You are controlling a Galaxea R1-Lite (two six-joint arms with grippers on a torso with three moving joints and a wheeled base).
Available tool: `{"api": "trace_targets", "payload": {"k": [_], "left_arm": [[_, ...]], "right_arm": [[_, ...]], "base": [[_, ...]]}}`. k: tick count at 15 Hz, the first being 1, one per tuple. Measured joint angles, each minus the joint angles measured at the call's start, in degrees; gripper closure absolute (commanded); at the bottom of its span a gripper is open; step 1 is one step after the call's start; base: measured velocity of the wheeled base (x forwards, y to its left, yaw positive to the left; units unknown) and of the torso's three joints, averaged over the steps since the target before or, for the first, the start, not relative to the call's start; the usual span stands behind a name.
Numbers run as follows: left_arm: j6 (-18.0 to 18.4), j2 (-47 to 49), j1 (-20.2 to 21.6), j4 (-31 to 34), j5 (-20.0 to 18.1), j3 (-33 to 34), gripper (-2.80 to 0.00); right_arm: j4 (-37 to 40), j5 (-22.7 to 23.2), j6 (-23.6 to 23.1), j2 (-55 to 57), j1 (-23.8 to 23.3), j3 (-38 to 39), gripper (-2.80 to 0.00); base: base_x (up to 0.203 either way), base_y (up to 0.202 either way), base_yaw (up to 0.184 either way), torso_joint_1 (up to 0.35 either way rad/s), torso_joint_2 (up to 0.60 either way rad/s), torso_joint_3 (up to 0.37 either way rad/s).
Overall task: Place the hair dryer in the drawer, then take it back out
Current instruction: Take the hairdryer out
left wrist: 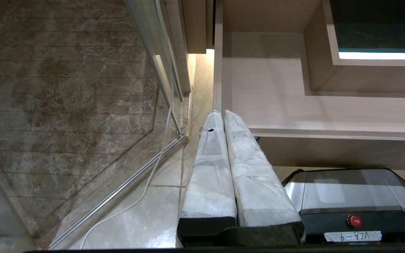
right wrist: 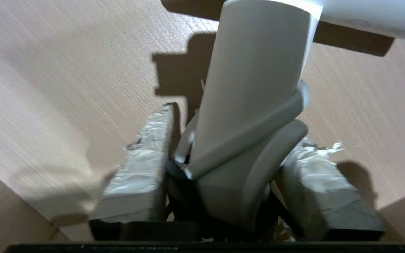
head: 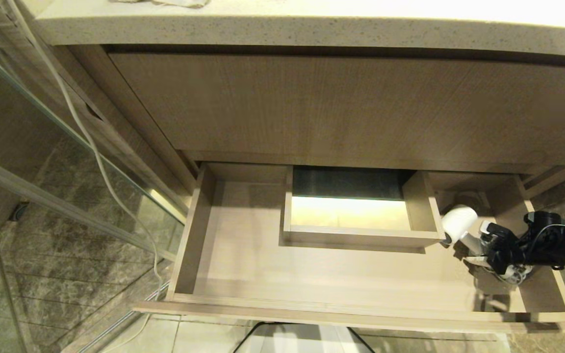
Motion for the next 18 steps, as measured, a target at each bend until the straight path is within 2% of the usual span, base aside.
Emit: {"api": "trace_targets", "payload": {"k": [3, 8, 12, 18], "left_arm": [[0.0, 0.0, 0.0, 0.0, 0.0, 0.0, 0.0], [0.0, 0.0, 0.0, 0.0, 0.0, 0.0, 0.0], [0.0, 0.0, 0.0, 0.0, 0.0, 0.0, 0.0], [0.0, 0.0, 0.0, 0.0, 0.0, 0.0, 0.0]], "right_arm": [[0.4, -0.1, 0.6, -2.2, -0.1, 0.3, 0.0], [7.0, -0.2, 0.6, -10.1, -1.7, 3.8, 0.0], [8.9, -0.3, 0.5, -15.5, -2.1, 7.4, 0.0], [15.1, -0.3, 1.2, -27.6, -2.3, 17.6, 0.0]], "base": [[0.0, 0.0, 0.0, 0.0, 0.0, 0.0], [0.0, 0.0, 0.0, 0.0, 0.0, 0.0], [0.0, 0.0, 0.0, 0.0, 0.0, 0.0], [0.0, 0.0, 0.0, 0.0, 0.0, 0.0]]}}
